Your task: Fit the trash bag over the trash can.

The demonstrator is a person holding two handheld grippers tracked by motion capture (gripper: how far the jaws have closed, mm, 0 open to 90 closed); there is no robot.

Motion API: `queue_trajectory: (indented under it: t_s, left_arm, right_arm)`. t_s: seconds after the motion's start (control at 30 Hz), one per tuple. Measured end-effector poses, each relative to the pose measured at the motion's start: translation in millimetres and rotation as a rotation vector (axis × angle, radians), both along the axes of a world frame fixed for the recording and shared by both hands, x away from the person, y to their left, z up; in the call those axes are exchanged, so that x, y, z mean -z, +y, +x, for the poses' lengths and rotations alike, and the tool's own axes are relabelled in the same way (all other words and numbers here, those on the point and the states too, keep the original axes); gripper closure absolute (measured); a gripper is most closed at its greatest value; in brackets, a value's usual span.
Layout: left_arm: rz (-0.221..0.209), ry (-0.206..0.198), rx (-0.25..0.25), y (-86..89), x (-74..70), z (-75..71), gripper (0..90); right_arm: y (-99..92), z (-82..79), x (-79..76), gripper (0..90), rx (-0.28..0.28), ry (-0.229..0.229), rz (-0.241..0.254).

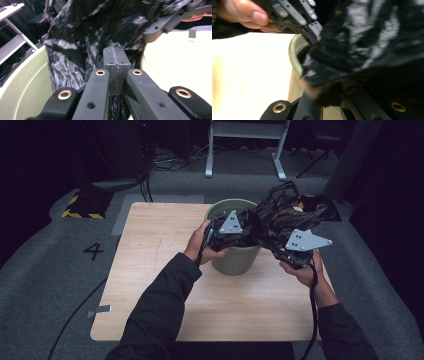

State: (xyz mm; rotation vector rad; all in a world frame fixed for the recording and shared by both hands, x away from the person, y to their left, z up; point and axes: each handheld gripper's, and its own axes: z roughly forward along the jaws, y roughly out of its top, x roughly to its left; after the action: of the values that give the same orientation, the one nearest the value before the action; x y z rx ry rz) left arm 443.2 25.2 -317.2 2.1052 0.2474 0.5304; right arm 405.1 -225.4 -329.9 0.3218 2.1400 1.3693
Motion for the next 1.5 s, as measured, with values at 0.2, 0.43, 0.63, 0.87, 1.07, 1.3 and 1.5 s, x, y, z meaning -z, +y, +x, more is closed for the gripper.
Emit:
queue_trajectory:
  t_s: [0.2,0.43,0.63,0.87,1.07,1.3,1.5]
  left_arm:
    - [-0.102,0.045,-0.045,14.1,-2.2,3.6,56.0]
    - [-0.199,0.068,0.004,2.1,-14.5,-0.3,16.4]
    - [-0.191,0.037,0.138,-20.2,-26.8,-23.6,15.8]
    - [-0.09,-0.022,0.156,-29.2,-25.5,-29.5,59.8]
    - [-0.04,-0.049,0.169,-19.3,-22.0,-31.4,87.9]
    - [-0.032,-0.068,0.19,-0.4,-19.6,-44.4,88.6]
    - [-0.025,-0.084,0.181,20.3,-9.7,-56.3,88.6]
  right_arm:
    - [-0.7,-5.3,4.1,90.0,-0.01,0.003,-0.005]
    - [3.3,-6.0,5.5,90.0,-0.012,0.003,-0.032]
    - [8.6,-6.5,8.0,90.0,-0.018,0.005,-0.052]
    - [14.8,-11.4,11.5,90.0,-0.025,-0.003,-0.064]
    - [16.3,-18.1,15.7,88.1,-0.035,-0.005,-0.059]
    - [-0.4,-31.7,27.6,61.5,-0.045,0.027,0.015]
    - [-44.6,-38.3,28.4,44.3,0.021,0.064,0.081]
